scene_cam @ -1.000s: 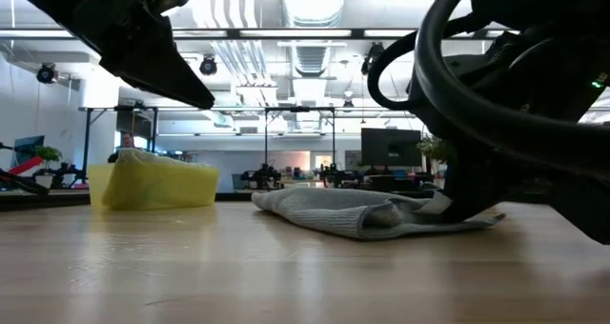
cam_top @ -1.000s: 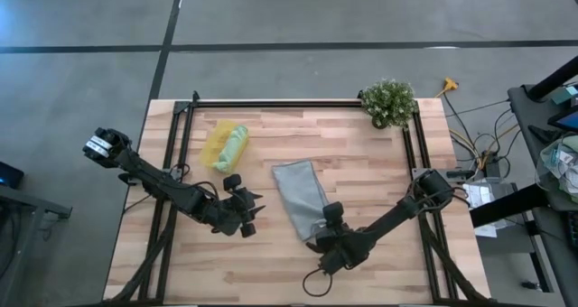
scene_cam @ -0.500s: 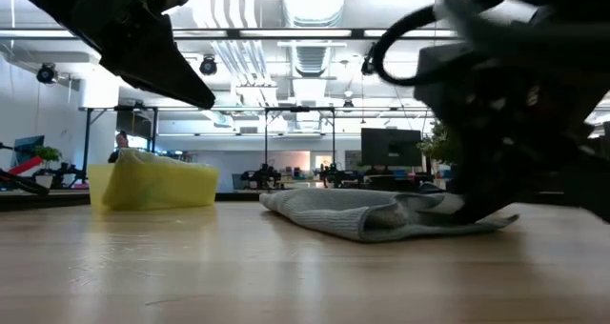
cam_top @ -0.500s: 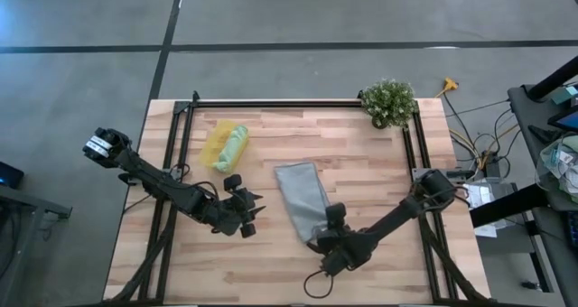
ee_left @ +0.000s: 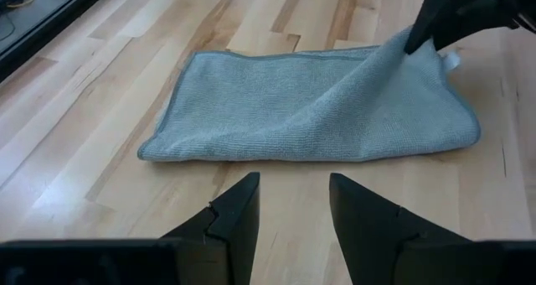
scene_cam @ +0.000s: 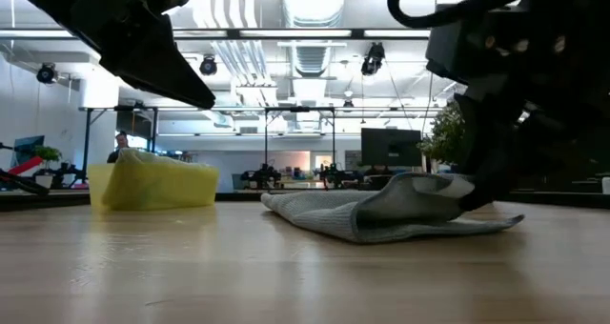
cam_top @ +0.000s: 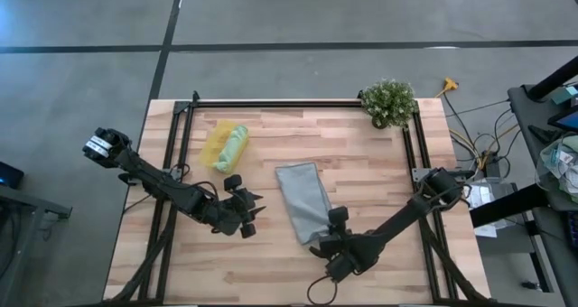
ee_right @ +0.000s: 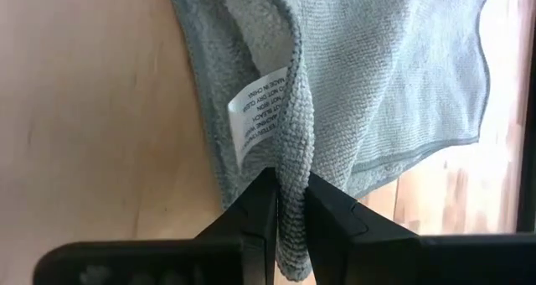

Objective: Roll microfiber towels into tight, uniform cylinder then place into a basket
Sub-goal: Fold the gray towel

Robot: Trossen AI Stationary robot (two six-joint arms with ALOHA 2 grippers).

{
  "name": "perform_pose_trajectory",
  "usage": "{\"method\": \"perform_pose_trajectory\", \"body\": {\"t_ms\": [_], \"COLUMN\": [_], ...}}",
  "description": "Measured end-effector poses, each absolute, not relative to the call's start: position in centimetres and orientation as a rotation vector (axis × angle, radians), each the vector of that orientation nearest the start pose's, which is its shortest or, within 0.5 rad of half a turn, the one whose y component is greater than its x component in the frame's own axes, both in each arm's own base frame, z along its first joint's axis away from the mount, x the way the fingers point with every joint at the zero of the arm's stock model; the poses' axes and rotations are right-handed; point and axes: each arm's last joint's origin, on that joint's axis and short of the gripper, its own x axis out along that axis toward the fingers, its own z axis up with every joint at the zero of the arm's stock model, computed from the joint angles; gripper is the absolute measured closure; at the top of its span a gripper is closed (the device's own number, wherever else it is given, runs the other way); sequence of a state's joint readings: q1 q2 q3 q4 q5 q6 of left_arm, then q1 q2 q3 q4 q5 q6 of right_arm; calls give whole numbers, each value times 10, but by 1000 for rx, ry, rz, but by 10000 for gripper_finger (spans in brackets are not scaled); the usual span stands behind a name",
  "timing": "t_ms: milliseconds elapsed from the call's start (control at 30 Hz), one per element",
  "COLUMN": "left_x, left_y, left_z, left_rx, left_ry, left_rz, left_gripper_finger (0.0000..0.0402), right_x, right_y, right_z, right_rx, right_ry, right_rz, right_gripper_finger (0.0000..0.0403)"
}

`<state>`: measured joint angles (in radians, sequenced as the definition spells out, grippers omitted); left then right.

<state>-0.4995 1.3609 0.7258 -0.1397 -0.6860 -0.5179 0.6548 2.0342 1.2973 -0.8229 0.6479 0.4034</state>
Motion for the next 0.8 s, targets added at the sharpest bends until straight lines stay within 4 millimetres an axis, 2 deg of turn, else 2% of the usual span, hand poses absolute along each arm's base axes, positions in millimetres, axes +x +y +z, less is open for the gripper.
{"method": "perform_pose_trajectory", "body": {"t_ms": [400,800], "left_x": [238,238], "left_y": [-109,-109], "left_z": [200,199], "left_rx": [-63,-65], "left_ry": [577,574], "left_rz": [332,332], "left_gripper_finger": [272,272], "right_x": [285,287], "right_y": [200,200], "right_z": [113,115], "right_rx": [-557,-561], "right_ry": [1213,1168], "right_rz": [-261,-284], "right_gripper_finger": [354,264]}}
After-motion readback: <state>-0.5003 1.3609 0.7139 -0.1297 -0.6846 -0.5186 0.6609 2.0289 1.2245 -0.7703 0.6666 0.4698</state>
